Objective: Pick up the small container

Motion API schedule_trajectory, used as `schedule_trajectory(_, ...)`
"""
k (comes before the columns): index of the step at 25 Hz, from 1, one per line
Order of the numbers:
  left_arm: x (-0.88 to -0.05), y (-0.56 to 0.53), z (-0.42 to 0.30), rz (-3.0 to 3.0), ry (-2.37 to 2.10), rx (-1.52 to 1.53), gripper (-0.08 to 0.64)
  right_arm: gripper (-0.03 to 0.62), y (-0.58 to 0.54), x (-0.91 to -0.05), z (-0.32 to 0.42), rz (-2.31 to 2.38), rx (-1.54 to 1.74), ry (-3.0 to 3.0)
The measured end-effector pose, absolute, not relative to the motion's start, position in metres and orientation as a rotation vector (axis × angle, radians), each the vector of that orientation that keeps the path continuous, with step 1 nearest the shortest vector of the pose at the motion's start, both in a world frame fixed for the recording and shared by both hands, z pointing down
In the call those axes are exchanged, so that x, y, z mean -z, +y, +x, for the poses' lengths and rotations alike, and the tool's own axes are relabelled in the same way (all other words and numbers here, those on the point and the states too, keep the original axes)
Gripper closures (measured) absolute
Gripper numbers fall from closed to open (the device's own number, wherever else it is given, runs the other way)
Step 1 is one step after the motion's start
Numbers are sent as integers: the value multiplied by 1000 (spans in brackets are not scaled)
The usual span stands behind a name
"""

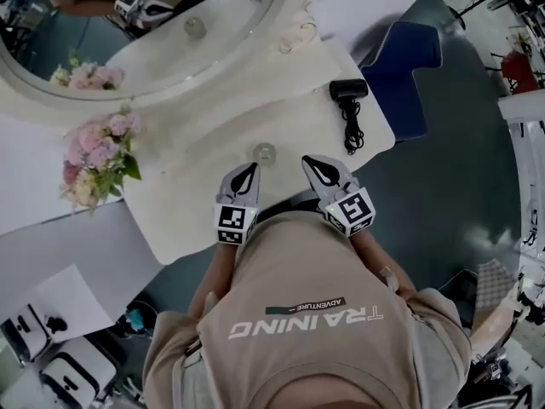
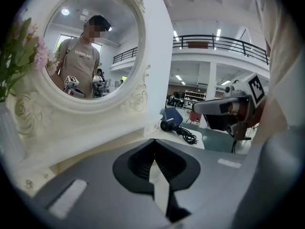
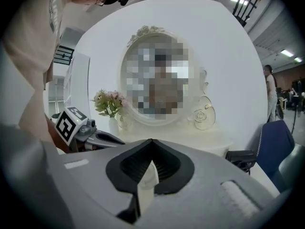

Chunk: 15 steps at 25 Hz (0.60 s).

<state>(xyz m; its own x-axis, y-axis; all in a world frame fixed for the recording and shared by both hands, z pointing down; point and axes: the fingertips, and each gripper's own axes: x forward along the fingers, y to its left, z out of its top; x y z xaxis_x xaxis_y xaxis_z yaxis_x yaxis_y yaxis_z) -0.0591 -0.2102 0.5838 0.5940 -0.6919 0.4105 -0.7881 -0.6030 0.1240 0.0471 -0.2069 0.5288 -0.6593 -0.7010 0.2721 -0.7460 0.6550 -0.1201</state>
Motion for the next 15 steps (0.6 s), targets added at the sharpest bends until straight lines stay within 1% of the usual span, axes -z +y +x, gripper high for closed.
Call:
schedule_trajectory(5, -592, -213, -65, 2511, -1254, -488, 543, 589, -231, -528, 47, 1133, -382, -2676)
schedule_trajectory(10, -600, -216, -61, 2437, -1308, -528, 543, 589, -243, -526, 41, 971, -265, -2720)
schedule_trajectory(15, -575, -227, -50, 2450, -1427, -621, 543, 589, -254, -539, 37, 759, -227, -2756)
